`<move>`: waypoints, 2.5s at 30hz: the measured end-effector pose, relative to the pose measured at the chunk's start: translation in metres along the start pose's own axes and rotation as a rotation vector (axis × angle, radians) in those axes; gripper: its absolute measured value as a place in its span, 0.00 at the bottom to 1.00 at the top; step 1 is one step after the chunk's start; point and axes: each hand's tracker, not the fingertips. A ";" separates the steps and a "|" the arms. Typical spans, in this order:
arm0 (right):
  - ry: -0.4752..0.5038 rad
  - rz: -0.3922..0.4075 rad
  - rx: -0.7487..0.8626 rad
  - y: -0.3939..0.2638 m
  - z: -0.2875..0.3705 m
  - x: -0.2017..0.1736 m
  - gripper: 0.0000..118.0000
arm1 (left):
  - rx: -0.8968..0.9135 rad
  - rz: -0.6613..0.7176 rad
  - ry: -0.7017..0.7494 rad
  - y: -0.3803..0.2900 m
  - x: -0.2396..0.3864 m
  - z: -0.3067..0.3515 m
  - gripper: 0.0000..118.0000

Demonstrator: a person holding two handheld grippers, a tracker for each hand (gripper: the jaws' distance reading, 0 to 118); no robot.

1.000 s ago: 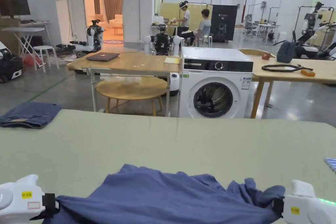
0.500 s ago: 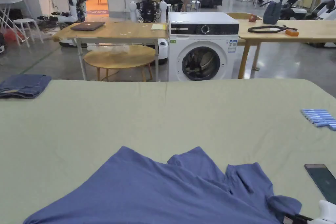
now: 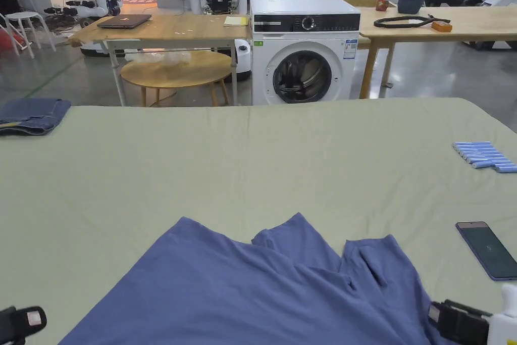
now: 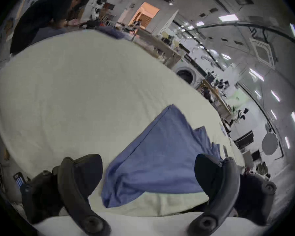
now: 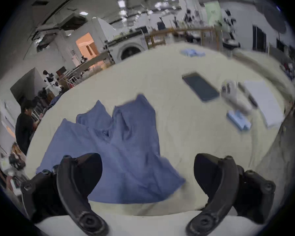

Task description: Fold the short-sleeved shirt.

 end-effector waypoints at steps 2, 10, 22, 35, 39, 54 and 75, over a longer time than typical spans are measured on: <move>0.005 0.098 0.033 0.018 0.006 -0.023 0.93 | -0.006 -0.105 -0.003 0.011 0.039 0.004 0.93; 0.154 0.140 -0.054 0.052 -0.009 -0.065 0.00 | -0.076 -0.322 -0.062 0.016 0.093 -0.039 0.00; 0.016 0.106 -0.215 0.103 -0.095 -0.049 1.00 | -0.151 -0.323 -0.093 0.004 0.107 -0.069 0.00; -0.187 -0.032 -0.510 0.104 -0.198 -0.026 0.51 | -0.207 -0.335 -0.073 0.000 0.126 -0.088 0.00; -0.169 -0.032 -0.467 0.097 -0.168 -0.038 0.00 | -0.223 -0.344 -0.074 0.006 0.128 -0.098 0.00; -0.069 -0.007 -0.458 0.087 -0.193 -0.025 0.00 | -0.272 -0.391 0.210 0.111 0.178 -0.317 0.98; -0.042 0.179 -0.253 0.117 -0.126 -0.049 0.00 | -0.383 -0.555 0.235 0.084 0.216 -0.293 0.00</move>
